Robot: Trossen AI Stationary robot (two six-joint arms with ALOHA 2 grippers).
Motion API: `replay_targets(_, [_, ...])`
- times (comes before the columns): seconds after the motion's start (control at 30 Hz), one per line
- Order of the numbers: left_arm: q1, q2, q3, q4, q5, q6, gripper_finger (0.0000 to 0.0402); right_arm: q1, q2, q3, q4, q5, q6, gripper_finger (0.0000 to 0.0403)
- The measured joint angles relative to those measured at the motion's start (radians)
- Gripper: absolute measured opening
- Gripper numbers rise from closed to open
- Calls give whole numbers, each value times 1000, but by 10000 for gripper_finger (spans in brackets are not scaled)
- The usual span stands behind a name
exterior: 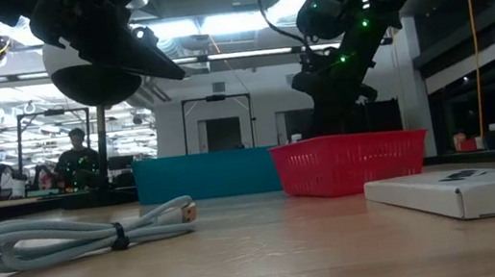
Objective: Pick and place items into bin
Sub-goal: Put the card reader box into the blue bin
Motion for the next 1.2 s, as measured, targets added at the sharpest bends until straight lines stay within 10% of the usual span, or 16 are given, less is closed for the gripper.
replay_targets(0.77, [-2, 0, 0, -3, 87, -2, 214, 462, -265, 75, -198, 45, 183, 4])
replay_targets(1.2, [-85, 0, 0, 93, 80, -34, 214, 779, -235, 75, -381, 46, 673, 0])
